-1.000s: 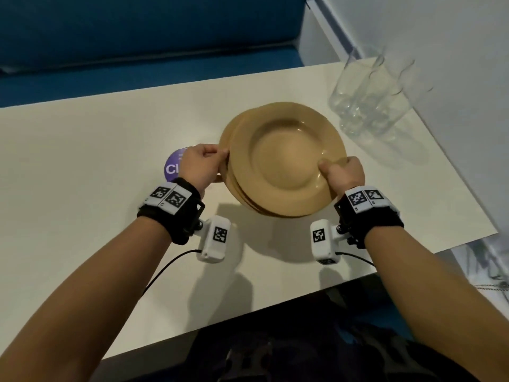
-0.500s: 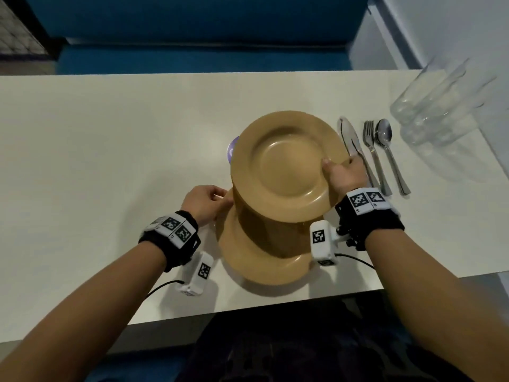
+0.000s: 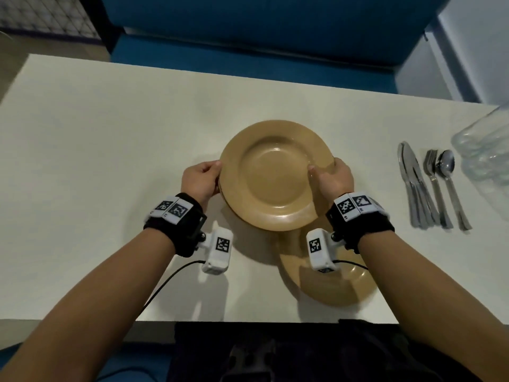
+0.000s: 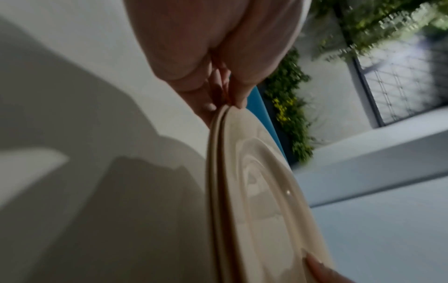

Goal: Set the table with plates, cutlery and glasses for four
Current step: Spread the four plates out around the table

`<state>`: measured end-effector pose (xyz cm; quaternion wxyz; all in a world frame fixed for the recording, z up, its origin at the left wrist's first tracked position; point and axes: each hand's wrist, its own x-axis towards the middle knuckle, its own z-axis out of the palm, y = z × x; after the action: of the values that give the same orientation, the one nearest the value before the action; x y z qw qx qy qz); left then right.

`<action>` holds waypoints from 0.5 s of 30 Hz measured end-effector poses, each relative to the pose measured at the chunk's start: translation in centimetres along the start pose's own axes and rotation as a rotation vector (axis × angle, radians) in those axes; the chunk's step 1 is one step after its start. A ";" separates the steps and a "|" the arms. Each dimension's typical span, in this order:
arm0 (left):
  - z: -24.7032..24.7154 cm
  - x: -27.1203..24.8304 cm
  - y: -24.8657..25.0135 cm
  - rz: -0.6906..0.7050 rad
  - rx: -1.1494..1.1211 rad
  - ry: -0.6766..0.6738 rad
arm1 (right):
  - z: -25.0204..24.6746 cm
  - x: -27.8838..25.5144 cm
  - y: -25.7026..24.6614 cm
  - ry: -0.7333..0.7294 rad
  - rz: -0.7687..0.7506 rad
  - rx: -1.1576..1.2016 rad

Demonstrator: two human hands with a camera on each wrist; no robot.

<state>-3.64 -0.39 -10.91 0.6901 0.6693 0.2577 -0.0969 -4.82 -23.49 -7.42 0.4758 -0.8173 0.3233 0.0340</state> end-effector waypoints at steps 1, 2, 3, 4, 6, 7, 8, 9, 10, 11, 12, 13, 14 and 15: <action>-1.8 0.5 0.4 -0.009 -0.019 0.012 | 1.4 -0.4 -1.0 -0.011 -0.014 -0.028; -3.7 1.0 0.7 -0.016 -0.034 0.025 | 2.9 -0.8 -1.9 -0.019 -0.016 -0.043; -5.7 1.5 1.2 -0.022 -0.037 0.042 | 4.5 -1.4 -2.9 -0.026 -0.004 -0.048; -7.9 2.1 1.6 -0.025 -0.038 0.060 | 6.2 -2.0 -3.7 -0.030 0.002 -0.046; -12.2 3.2 2.4 -0.019 -0.028 0.081 | 9.3 -3.2 -5.1 -0.034 0.016 -0.028; -14.4 3.7 2.7 -0.010 -0.001 0.091 | 10.7 -3.8 -5.7 -0.026 0.027 -0.015; -16.5 4.2 2.9 -0.002 0.037 0.101 | 12.0 -4.3 -6.2 -0.011 0.034 -0.003; -18.7 4.6 2.9 0.001 0.086 0.108 | 13.1 -4.8 -6.7 0.001 0.042 0.008; -20.7 5.0 2.9 0.001 0.142 0.109 | 14.1 -5.2 -7.0 0.006 0.052 0.019; -22.7 5.4 2.8 -0.001 0.203 0.102 | 15.0 -5.6 -7.2 0.007 0.061 0.029; -24.5 5.6 2.6 -0.006 0.264 0.088 | 15.7 -6.0 -7.3 0.003 0.067 0.034; -26.1 5.8 2.4 -0.010 0.318 0.068 | 16.4 -6.5 -7.5 -0.005 0.074 0.038; -27.5 6.0 2.3 -0.012 0.370 0.045 | 17.1 -6.9 -7.5 -0.012 0.082 0.044; -28.7 6.2 2.2 -0.012 0.425 0.024 | 17.8 -7.3 -7.6 -0.019 0.087 0.054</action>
<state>-3.81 29.03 -11.17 0.5298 0.7994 0.2434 -0.1453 -1.81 -3.07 -8.70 0.4988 -0.7889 0.3549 0.0540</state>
